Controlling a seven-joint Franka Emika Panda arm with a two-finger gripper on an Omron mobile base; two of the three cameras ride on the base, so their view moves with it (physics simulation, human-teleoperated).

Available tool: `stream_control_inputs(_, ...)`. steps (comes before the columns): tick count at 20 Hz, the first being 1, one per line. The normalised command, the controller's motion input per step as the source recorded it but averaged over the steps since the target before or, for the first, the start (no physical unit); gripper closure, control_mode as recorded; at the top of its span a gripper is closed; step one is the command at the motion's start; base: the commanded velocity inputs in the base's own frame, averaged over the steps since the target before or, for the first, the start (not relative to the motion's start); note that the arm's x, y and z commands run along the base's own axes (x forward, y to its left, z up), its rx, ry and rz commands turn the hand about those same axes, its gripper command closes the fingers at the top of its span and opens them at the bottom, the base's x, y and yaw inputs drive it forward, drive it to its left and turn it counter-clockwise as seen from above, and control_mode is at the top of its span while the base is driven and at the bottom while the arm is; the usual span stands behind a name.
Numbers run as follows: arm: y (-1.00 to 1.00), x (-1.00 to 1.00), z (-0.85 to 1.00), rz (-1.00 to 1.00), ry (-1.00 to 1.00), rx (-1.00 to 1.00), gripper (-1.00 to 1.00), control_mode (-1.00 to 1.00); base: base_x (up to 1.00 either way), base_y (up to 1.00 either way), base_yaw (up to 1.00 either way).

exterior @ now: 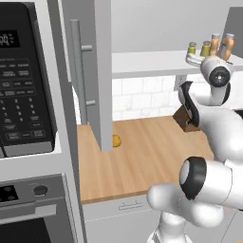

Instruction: Put the shaker and condiment bottle from the counter next to their counterparts in the cabinet.

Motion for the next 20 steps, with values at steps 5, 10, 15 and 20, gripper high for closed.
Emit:
stream_control_inputs(5, 0.35, -1.0, 0.22, 0.0, -0.19, 0.0, -1.0, -1.0, 0.0, 0.0, 0.0)
stream_control_inputs(10, 0.36, -1.0, 0.01, -0.03, -0.2, 0.0, -1.0, -1.0, 0.0, 0.0, 0.0)
stream_control_inputs(15, 0.27, -1.0, -0.19, -0.18, -0.26, 0.01, -1.0, -1.0, 0.0, 0.0, 0.0)
stream_control_inputs(20, 0.48, -1.0, -0.46, -0.21, -0.22, 0.0, -1.0, -1.0, 0.0, 0.0, 0.0)
